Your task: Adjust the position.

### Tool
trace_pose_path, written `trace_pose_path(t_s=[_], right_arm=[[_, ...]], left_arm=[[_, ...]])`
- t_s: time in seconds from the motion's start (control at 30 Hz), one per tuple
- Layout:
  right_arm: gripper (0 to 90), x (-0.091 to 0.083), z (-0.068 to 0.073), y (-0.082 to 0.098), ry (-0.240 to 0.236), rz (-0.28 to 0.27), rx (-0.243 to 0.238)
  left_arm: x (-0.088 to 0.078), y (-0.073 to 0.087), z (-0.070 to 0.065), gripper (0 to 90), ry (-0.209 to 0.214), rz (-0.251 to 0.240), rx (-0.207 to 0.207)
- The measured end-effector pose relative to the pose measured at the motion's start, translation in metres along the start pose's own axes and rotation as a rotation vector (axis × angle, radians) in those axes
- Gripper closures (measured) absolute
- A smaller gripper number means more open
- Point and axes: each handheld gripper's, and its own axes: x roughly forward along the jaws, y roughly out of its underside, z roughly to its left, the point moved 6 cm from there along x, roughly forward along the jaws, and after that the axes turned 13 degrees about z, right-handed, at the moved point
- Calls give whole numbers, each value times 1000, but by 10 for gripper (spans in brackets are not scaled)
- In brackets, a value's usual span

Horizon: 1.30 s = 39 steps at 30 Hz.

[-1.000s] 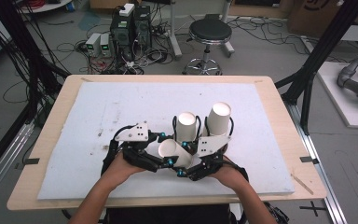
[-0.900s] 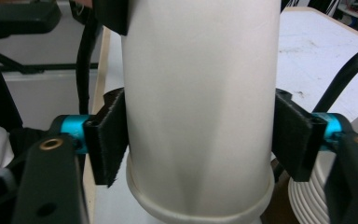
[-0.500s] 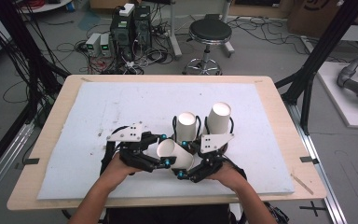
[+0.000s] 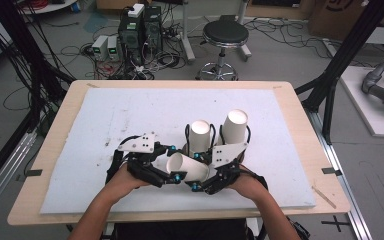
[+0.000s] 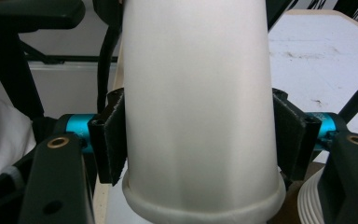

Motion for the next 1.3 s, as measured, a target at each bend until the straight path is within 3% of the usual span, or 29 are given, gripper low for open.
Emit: trace_pose_path(t_s=[0.1,0.17,0.27,0.37,0.47,0.6,0.67,0.73,0.9,0.93,1.03,1.13,1.23,1.3], right_arm=[[285,-1,1,2,-23,-20,25],[158,-2,0,2,-31,-79,100],[154,-3,-2,4,-77,-146,183],[176,-3,0,3,-110,-171,170],[269,-4,2,1,-102,-179,117],[298,-4,1,5,-80,-131,91],[314,-4,-1,7,-32,-84,65],[327,-3,0,9,-13,-39,36],[343,-6,1,6,-19,-46,11],[345,-7,1,6,-20,-52,13],[289,-9,1,6,-44,-57,43],[172,-11,0,3,-48,-122,109],[172,-15,-1,2,-62,-176,151],[172,-16,-2,2,-74,-197,155]], left_arm=[[-2,2,2,344,32,-32,-3],[-4,2,2,346,43,-74,-4],[-8,1,1,350,54,-129,-6],[-7,1,-1,350,57,-123,4],[-7,2,-1,351,58,-124,-1],[-5,7,1,339,9,-50,-17],[-5,8,3,269,-16,-26,-33],[-5,9,3,252,-16,-23,-37],[1,13,3,279,25,9,-24],[1,14,3,350,32,2,-20],[1,14,3,351,56,-23,-17],[-2,13,2,352,72,-75,-16],[-5,11,1,354,79,-120,-13],[-5,11,0,354,76,-123,-3]])
